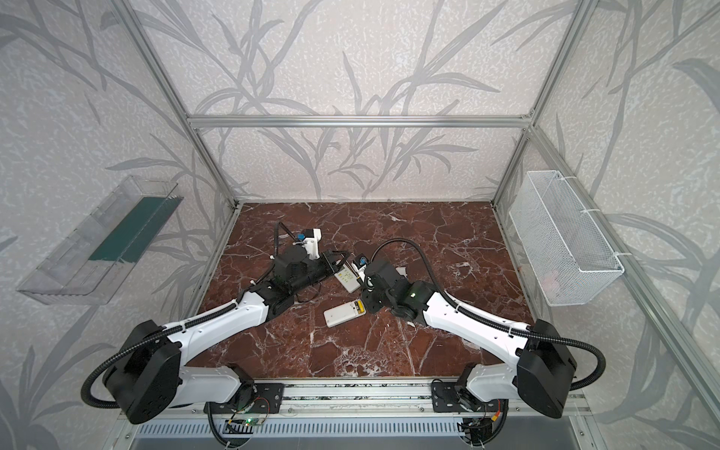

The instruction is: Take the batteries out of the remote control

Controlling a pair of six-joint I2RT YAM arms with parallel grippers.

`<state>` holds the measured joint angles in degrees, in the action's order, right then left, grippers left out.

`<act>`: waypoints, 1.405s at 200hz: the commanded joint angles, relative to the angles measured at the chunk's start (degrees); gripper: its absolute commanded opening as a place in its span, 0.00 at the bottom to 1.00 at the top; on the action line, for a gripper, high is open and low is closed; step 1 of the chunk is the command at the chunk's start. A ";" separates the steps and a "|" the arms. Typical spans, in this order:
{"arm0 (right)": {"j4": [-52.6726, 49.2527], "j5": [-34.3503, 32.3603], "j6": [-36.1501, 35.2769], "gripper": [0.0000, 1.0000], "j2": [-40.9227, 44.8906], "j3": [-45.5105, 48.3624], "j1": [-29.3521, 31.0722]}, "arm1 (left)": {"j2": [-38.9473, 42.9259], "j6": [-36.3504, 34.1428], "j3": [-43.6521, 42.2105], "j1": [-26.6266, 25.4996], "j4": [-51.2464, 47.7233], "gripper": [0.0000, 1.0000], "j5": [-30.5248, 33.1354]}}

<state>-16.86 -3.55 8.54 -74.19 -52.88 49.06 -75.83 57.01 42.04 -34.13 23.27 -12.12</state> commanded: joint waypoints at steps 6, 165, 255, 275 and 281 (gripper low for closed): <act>8.35 6.14 -0.33 0.40 6.02 2.50 -3.10 | 1.91 0.81 -0.30 1.58 0.29 0.00 1.61; 35.21 9.05 -6.42 0.57 10.95 18.17 -5.92 | 2.86 10.84 0.59 3.84 5.57 0.00 -3.09; 38.70 9.00 -6.20 0.45 10.00 19.03 -7.04 | 1.31 14.62 -0.06 4.84 9.79 0.00 -5.76; 39.23 9.21 -5.92 0.40 10.69 19.23 -7.30 | 1.73 14.46 -0.18 4.97 9.60 0.00 -5.71; 39.19 9.55 -6.00 0.40 10.75 19.16 -7.39 | 1.72 14.53 -0.23 4.96 9.65 0.00 -5.72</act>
<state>19.70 6.00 2.50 -64.79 -34.06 42.17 -75.16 70.32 41.85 -29.52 30.68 -16.88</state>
